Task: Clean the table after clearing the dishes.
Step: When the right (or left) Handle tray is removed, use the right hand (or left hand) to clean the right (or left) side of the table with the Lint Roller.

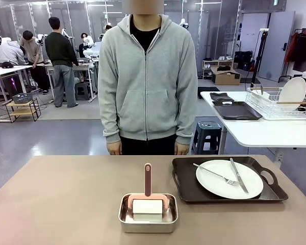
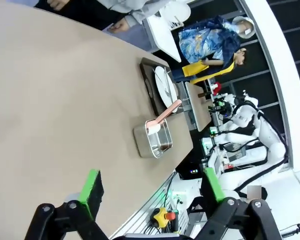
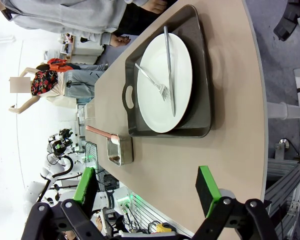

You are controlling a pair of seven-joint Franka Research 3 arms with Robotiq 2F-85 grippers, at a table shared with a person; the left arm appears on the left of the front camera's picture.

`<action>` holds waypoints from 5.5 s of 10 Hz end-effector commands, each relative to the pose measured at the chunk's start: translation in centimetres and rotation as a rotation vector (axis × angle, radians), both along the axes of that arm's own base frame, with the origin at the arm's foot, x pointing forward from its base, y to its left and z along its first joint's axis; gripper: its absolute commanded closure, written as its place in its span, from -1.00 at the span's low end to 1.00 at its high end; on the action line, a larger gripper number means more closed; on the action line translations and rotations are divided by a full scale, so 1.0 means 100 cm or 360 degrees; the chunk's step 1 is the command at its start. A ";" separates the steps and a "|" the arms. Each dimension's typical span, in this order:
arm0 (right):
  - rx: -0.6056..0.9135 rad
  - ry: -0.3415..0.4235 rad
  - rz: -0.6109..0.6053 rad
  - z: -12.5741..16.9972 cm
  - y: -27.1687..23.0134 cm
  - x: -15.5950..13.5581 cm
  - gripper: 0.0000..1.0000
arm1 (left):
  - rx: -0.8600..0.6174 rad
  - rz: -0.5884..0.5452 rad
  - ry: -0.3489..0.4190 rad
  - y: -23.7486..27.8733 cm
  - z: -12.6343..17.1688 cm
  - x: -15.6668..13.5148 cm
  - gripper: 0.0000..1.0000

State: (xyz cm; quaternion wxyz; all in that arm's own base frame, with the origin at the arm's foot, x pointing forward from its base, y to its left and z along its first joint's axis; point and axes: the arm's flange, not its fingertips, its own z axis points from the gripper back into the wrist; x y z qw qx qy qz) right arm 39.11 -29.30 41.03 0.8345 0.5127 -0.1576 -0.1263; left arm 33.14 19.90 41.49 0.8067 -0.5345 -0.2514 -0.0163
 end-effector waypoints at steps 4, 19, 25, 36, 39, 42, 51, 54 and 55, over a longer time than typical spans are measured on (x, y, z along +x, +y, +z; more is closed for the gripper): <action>-0.0003 -0.0008 0.0001 0.002 0.001 0.000 -1.00 | 0.0141 0.0216 0.0045 0.025 -0.023 -0.025 -1.00; -0.0003 -0.0008 0.0001 0.002 0.001 0.000 -1.00 | 0.0153 0.0234 0.0042 0.035 -0.020 -0.017 -1.00; -0.0003 -0.0008 0.0001 0.002 0.001 0.000 -1.00 | 0.0153 0.0234 0.0042 0.035 -0.020 -0.017 -1.00; -0.0003 -0.0008 0.0001 0.002 0.001 0.000 -1.00 | 0.0153 0.0234 0.0042 0.035 -0.020 -0.017 -1.00; -0.0151 -0.0036 0.0061 0.014 0.016 0.009 -1.00 | 0.0153 0.0234 0.0042 0.035 -0.020 -0.017 -1.00; -0.0469 -0.0253 0.0533 0.073 0.104 0.044 -1.00 | 0.0153 0.0234 0.0042 0.035 -0.020 -0.017 -1.00; -0.1193 -0.0585 0.1812 0.099 0.474 0.082 -1.00 | 0.0153 0.0234 0.0042 0.035 -0.020 -0.017 -1.00; -0.1361 -0.0658 0.2033 0.073 0.533 0.073 -1.00 | 0.0153 0.0234 0.0042 0.035 -0.020 -0.017 -1.00; -0.1375 -0.0679 0.2044 0.068 0.542 0.072 -1.00 | 0.0153 0.0234 0.0042 0.035 -0.020 -0.017 -1.00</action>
